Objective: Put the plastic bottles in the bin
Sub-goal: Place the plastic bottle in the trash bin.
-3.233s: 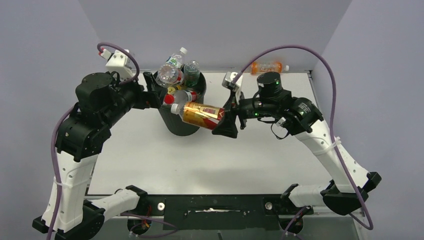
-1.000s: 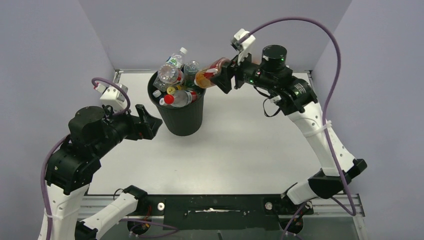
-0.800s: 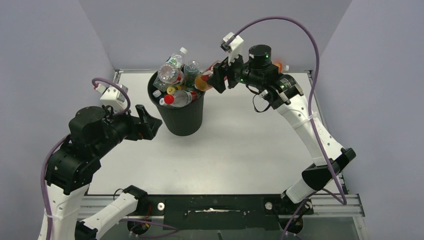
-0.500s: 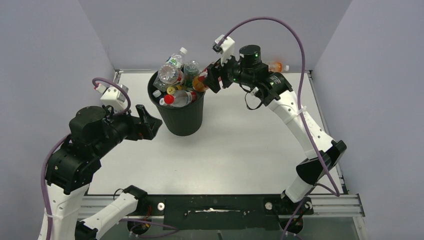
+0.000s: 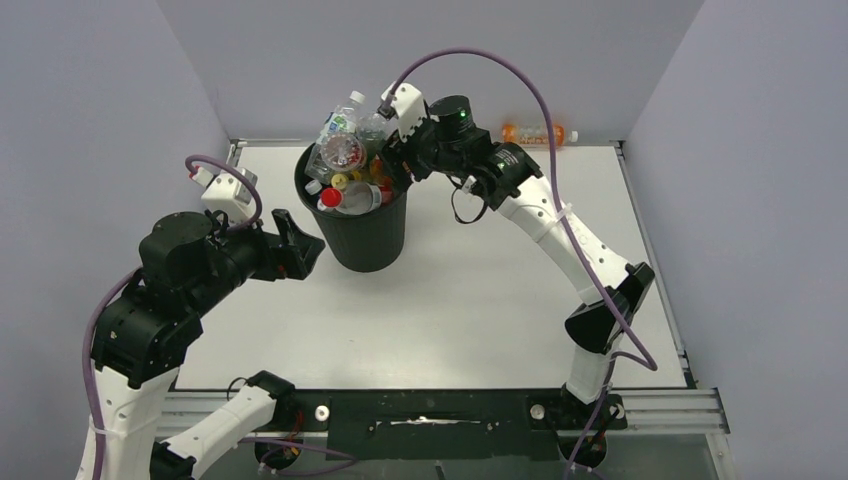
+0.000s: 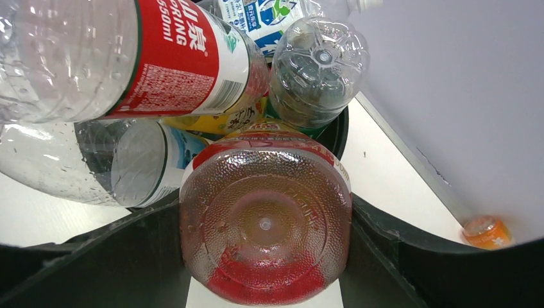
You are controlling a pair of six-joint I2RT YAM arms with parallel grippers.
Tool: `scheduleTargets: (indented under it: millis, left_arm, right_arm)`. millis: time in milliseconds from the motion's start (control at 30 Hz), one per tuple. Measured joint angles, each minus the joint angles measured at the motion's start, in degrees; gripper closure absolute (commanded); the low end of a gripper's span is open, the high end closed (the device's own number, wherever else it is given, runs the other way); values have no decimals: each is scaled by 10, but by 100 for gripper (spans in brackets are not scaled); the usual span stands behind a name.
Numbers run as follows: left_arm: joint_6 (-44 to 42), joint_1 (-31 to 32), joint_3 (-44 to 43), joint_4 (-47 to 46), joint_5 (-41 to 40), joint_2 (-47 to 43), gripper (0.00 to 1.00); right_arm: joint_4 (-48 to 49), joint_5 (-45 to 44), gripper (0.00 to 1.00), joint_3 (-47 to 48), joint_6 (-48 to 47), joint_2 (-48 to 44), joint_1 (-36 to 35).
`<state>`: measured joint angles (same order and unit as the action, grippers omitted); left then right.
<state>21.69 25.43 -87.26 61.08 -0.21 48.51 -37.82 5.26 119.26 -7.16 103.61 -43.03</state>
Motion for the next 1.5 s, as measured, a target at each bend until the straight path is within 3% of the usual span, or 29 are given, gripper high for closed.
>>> scheduleTargets:
  millis: [633, 800, 1033, 1133, 1500]
  left_arm:
    - [-3, 0, 5, -1, 0, 0, 14]
    - [-3, 0, 5, -1, 0, 0, 14]
    - [-3, 0, 5, -1, 0, 0, 14]
    - [-3, 0, 5, -1, 0, 0, 14]
    - [-3, 0, 5, -1, 0, 0, 14]
  right_arm:
    - [-9, -42, 29, 5, -12, 12, -14]
    - [-10, -35, 14, 2, -8, 12, -14]
    - [-19, -22, 10, -6, 3, 9, -17]
    - [-19, -19, 0, -12, 8, 2, -17]
    - [11, -4, 2, -59, 45, -90, -2]
